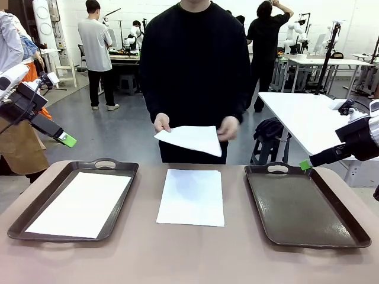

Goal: Sort the A4 documents.
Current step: Receive the A4 Paper.

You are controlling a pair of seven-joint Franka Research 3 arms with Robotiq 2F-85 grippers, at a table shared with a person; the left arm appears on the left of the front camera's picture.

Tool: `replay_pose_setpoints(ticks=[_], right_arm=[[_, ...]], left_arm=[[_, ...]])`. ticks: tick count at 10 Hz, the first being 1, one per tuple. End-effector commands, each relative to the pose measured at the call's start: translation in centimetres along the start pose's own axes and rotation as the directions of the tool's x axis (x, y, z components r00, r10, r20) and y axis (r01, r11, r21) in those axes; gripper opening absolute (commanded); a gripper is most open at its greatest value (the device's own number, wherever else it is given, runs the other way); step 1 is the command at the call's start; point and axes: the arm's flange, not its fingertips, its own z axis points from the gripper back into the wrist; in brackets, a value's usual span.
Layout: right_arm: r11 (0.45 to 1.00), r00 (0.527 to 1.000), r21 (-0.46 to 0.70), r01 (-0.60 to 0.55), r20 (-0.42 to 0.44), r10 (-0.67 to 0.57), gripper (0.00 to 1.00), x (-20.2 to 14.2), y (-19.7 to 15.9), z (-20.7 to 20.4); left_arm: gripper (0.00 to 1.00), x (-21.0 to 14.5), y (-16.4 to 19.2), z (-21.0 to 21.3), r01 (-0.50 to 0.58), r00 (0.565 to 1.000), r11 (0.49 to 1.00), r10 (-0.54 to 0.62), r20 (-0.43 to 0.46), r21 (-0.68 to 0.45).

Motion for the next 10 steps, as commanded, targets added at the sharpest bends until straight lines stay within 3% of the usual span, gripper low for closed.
replay_pose_setpoints(ticks=[1, 10], right_arm=[[1.0, 1.0, 0.02, 0.001, 0.013, -0.001, 1.0, -0.03, -0.19, -0.37], [1.0, 1.0, 0.02, 0.001, 0.013, -0.001, 1.0, -0.03, -0.19, -0.37]], left_arm=[[1.0, -0.02, -0.05, -0.07, 0.01, 1.0, 1.0, -0.01, -0.002, -0.004], [1.0, -0.02, -0.05, -0.07, 0.01, 1.0, 1.0, -0.01, -0.002, -0.004]])
